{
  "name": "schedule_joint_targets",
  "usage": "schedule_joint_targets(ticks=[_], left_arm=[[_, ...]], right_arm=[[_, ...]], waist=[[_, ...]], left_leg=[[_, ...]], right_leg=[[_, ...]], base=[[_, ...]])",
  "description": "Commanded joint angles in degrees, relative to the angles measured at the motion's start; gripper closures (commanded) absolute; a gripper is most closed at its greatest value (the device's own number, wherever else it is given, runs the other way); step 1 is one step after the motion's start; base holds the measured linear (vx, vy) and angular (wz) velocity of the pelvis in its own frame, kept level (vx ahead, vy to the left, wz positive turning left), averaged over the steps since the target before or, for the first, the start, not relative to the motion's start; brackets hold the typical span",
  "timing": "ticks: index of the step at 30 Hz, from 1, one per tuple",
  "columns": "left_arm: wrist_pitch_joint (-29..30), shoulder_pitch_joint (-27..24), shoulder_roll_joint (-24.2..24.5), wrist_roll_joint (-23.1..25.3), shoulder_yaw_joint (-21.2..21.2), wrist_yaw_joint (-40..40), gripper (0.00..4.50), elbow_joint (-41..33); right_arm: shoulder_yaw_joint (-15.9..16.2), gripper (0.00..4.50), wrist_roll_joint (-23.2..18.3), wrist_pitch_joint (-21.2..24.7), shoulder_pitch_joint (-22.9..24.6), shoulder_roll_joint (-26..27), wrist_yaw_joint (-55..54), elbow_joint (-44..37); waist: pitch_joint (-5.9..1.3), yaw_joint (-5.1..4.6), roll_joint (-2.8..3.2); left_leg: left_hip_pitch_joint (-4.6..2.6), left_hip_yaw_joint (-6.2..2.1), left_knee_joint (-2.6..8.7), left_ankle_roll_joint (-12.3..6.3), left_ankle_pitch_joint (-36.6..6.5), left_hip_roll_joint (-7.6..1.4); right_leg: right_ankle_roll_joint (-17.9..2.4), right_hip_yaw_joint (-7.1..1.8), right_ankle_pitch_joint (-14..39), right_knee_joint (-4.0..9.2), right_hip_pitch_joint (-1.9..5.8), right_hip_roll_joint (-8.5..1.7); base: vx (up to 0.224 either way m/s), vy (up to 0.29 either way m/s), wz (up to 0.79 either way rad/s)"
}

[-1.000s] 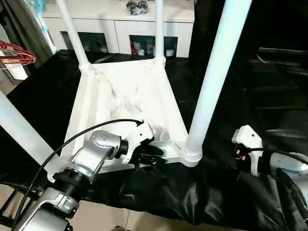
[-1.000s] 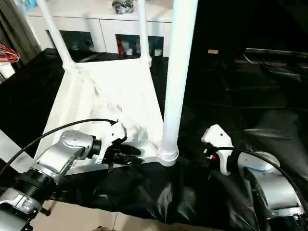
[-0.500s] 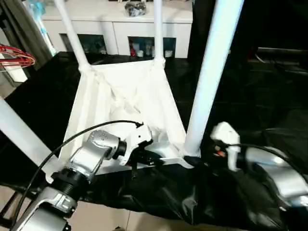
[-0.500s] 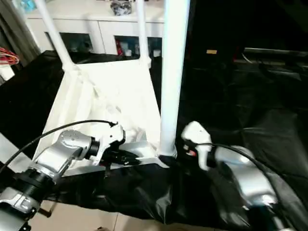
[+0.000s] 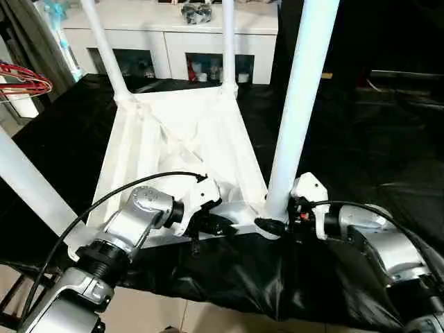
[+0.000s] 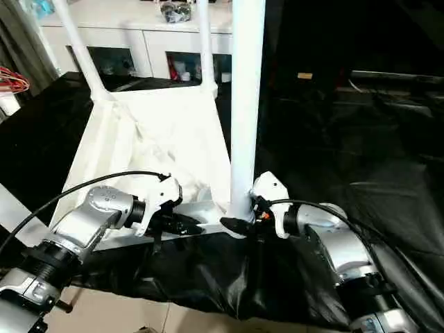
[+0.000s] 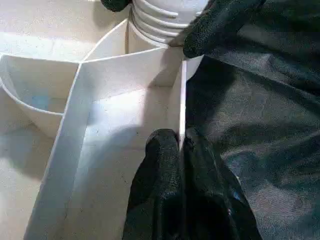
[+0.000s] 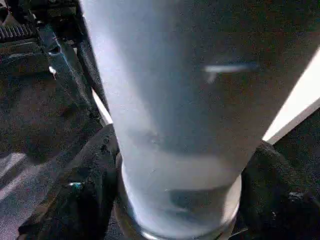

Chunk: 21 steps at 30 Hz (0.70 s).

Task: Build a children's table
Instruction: Rotate leg to tighten

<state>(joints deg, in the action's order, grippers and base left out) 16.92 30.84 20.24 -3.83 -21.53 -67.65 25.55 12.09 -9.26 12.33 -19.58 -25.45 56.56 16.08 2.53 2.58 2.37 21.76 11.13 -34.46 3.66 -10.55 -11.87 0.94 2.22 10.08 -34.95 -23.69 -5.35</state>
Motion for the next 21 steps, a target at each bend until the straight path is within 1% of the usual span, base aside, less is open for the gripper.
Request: schedule_joint_targets(ticks=[1, 3, 4, 5, 6, 7, 9, 10, 12, 13, 14, 15, 16, 17, 18, 19, 20, 21], left_arm=[[0.1, -0.4, -0.1, -0.5, 0.3, 0.2, 4.50, 1.7], [0.2, -0.2, -0.6, -0.6, 0.8, 1.4, 4.50, 2.0], [0.1, 0.1, -1.2, -0.7, 1.2, 2.3, 4.50, 2.4], [0.0, 0.3, -1.7, -0.8, 1.5, 3.1, 4.50, 2.9], [0.1, 1.2, -3.6, -1.1, 2.4, 4.9, 4.50, 4.2], [0.2, 2.0, -5.1, -1.2, 3.0, 6.5, 4.50, 5.4], [0.4, 2.8, -6.5, -1.3, 3.5, 7.8, 4.50, 6.5], [0.7, 3.9, -8.2, -1.2, 4.3, 10.1, 4.50, 8.1], [0.9, 5.9, -10.9, -0.9, 5.1, 14.0, 4.50, 11.0], [0.6, 7.3, -12.5, -0.3, 5.3, 16.6, 4.50, 13.0], [0.3, 8.3, -13.6, 0.2, 5.5, 18.8, 4.50, 14.6], [0.0, 9.2, -14.8, 0.5, 5.7, 20.6, 4.50, 16.0], [-0.2, 9.6, -15.4, 0.6, 5.8, 21.6, 4.50, 16.8], [-1.0, 10.6, -17.1, 1.3, 5.5, 23.4, 4.50, 18.6], [-1.6, 11.1, -18.1, 1.9, 4.9, 23.9, 4.50, 19.4], [-1.9, 11.2, -18.3, 2.2, 4.6, 23.9, 4.50, 19.6], [-2.7, 11.3, -18.9, 2.9, 4.2, 23.8, 4.50, 20.2], [-2.9, 11.3, -18.9, 3.1, 4.1, 23.7, 4.50, 20.2]], right_arm=[[-0.1, 1.61, 1.2, -0.6, -1.2, -0.3, -1.0, 1.9], [-0.2, 1.65, 1.3, -1.3, -1.3, 0.0, -1.2, 3.1], [-0.4, 1.71, 1.3, -1.5, -1.3, 0.3, -1.5, 3.9], [-0.7, 1.74, 1.3, -1.7, -1.3, 0.6, -2.0, 4.5], [-1.5, 1.75, 1.5, -2.3, -1.3, 2.0, -4.6, 6.5], [-2.2, 1.75, 1.9, -2.7, -1.4, 3.3, -7.3, 8.0], [-2.8, 1.76, 2.3, -3.0, -1.6, 4.5, -9.7, 9.3], [-3.5, 1.76, 2.3, -2.9, -1.8, 6.2, -12.7, 10.7], [-4.4, 1.76, 2.5, -2.5, -2.5, 9.1, -18.0, 13.2], [-4.8, 1.77, 3.0, -2.3, -3.2, 11.2, -22.0, 15.1], [-5.0, 1.77, 3.5, -2.4, -3.9, 12.7, -24.9, 16.5], [-5.1, 1.77, 4.2, -2.7, -4.6, 14.3, -28.0, 18.0], [-5.2, 1.77, 4.6, -2.9, -5.0, 15.1, -29.6, 18.8], [-5.2, 1.77, 5.3, -3.6, -6.9, 17.7, -32.9, 21.3], [-5.3, 1.77, 5.4, -4.3, -8.2, 19.3, -34.3, 22.6], [-5.4, 1.77, 5.4, -4.5, -8.5, 19.8, -34.6, 22.9], [-5.5, 1.77, 5.2, -5.7, -9.2, 21.0, -34.3, 23.2], [-5.5, 1.77, 5.1, -6.0, -9.3, 21.2, -34.1, 23.1]], waist=[[-2.99, 0.30, -1.41], [-2.94, 0.25, -1.40], [-2.90, 0.28, -1.24], [-2.89, 0.18, -1.30], [-2.89, 0.26, -1.29], [-2.88, 0.11, -1.36], [-2.85, 0.00, -1.50], [-2.89, -0.13, -1.60], [-2.82, -0.13, -1.51], [-2.77, -0.31, -1.41], [-2.76, -0.38, -1.40], [-2.76, -0.55, -1.24], [-2.77, -0.57, -1.28], [-2.63, -0.68, -0.93], [-2.64, -0.94, -1.06], [-2.73, -0.95, -1.02], [-2.82, -0.94, -0.83], [-2.80, -1.01, -0.81]], left_leg=[[-0.74, -0.74, 4.68, -0.84, -17.7, -0.74], [-0.77, -0.71, 4.66, -0.87, -17.9, -0.73], [-0.79, -0.73, 4.67, -0.83, -18.1, -0.73], [-0.75, -0.69, 4.65, -0.83, -18.2, -0.65], [-0.82, -0.67, 4.53, -0.74, -18.1, -0.53], [-0.83, -0.60, 4.55, -0.71, -18.2, -0.51], [-0.86, -0.67, 4.54, -0.40, -18.6, -0.32], [-0.85, -0.70, 4.53, -0.39, -18.5, -0.29], [-0.99, -0.68, 4.50, -0.37, -18.6, -0.23], [-1.10, -0.73, 4.47, -0.13, -19.4, -0.11], [-1.17, -0.93, 4.58, 0.16, -20.2, -0.10], [-1.21, -0.95, 4.65, 0.39, -20.5, -0.02], [-1.20, -1.06, 4.70, 0.35, -20.8, -0.02], [-1.43, -1.02, 4.71, 0.25, -21.9, 0.00], [-1.58, -1.12, 4.75, 0.37, -22.7, 0.15], [-1.50, -1.29, 4.89, 0.35, -22.7, 0.07], [-1.21, -1.40, 5.25, 0.11, -22.3, -0.11], [-1.18, -1.42, 5.38, 0.00, -22.4, -0.22]], right_leg=[[-9.1, -1.25, 25.7, 5.56, 2.12, -2.15], [-9.0, -1.28, 25.9, 5.65, 2.03, -2.13], [-9.1, -1.28, 26.2, 5.68, 1.98, -2.17], [-9.0, -1.28, 26.3, 5.73, 2.01, -2.11], [-8.9, -1.24, 26.9, 5.87, 1.91, -2.15], [-8.9, -1.24, 27.4, 5.99, 1.85, -2.13], [-8.3, -1.07, 28.9, 6.15, 1.82, -2.04], [-7.8, -1.03, 29.5, 6.18, 1.84, -2.03], [-7.7, -0.99, 30.3, 6.39, 1.71, -2.09], [-7.3, -0.87, 31.4, 6.61, 1.53, -2.01], [-6.9, -0.68, 32.5, 6.71, 1.60, -2.06], [-6.6, -0.62, 32.9, 6.88, 1.52, -2.06], [-6.5, -0.52, 33.2, 6.96, 1.67, -2.10], [-6.2, -0.43, 34.3, 7.30, 1.40, -2.15], [-5.8, -0.14, 35.4, 7.56, 1.50, -2.13], [-5.7, -0.06, 35.4, 7.54, 1.77, -2.28], [-5.6, -0.08, 33.8, 7.56, 2.10, -2.28], [-5.7, -0.10, 32.9, 7.58, 2.08, -2.26]], base=[[0.000, 0.000, 0.00], [0.000, 0.000, 0.00], [0.000, 0.000, 0.00], [0.000, 0.000, 0.00], [0.000, 0.000, 0.00], [0.000, 0.000, 0.00], [0.000, 0.000, 0.00], [0.000, 0.000, 0.00], [0.000, 0.000, 0.00], [0.000, 0.000, 0.00], [0.000, 0.000, 0.00], [0.000, 0.000, 0.00], [0.000, 0.000, 0.00], [0.000, 0.000, 0.00], [0.000, 0.000, 0.00], [0.000, 0.000, 0.00], [0.000, 0.000, 0.00], [0.000, 0.000, 0.00]])
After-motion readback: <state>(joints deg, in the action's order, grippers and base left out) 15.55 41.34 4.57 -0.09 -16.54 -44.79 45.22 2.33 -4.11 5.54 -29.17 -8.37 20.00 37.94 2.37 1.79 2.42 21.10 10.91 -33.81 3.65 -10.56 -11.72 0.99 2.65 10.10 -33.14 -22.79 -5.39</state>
